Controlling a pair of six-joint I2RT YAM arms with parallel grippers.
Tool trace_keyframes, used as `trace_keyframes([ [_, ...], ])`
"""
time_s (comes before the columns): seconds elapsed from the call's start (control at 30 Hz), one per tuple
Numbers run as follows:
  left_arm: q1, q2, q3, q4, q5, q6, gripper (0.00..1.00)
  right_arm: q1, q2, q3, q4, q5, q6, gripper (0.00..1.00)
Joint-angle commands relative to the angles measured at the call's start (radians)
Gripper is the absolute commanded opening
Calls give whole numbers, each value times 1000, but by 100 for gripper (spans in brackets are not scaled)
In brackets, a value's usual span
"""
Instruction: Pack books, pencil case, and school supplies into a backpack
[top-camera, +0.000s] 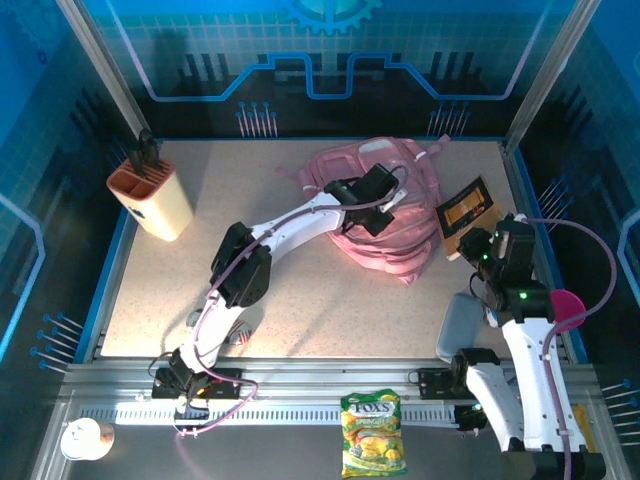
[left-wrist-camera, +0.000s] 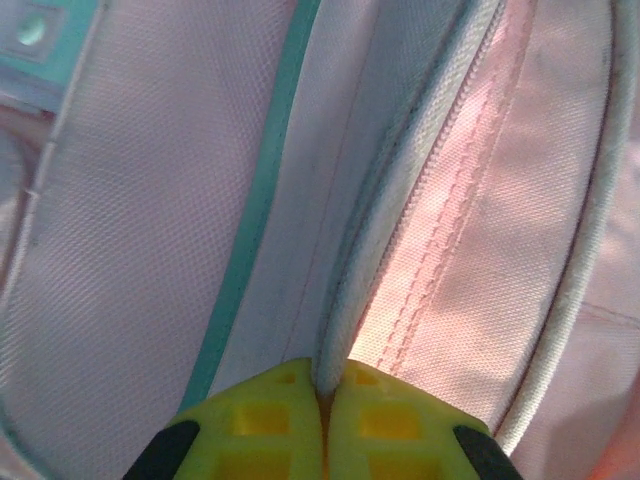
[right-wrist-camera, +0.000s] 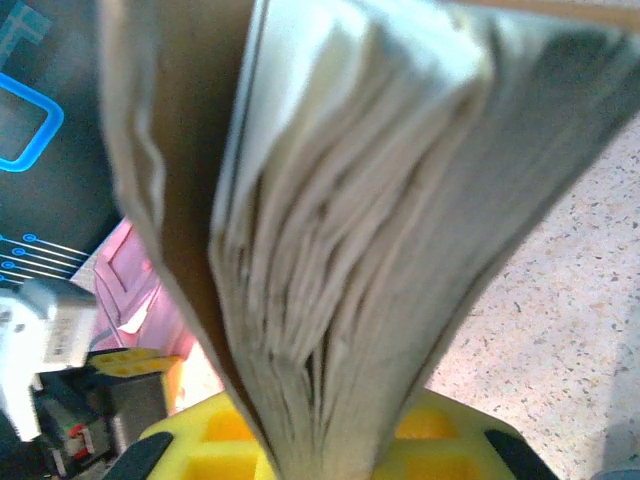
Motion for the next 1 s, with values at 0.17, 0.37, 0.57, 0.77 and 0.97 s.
trace_keyframes([
  [0.17,42,-256,-226,299,-114,-115,0,-50,-73,31,6,-29,-51,0],
  [0.37,48,-304,-284,425,-169,-152,0,-89,-113,36,-44,-43,-46,0],
  [0.57,51,-287,-263,427,-186,-180,0,-97,-131,38,-80,-17,-23,0],
  [0.77,51,-293,-249,414,-126,-196,0,-96,-83,-18,54,-208,52,0],
  [0.97,51,-321,-229,404,-18,-198,0,-67,12,-175,514,-471,316,0],
])
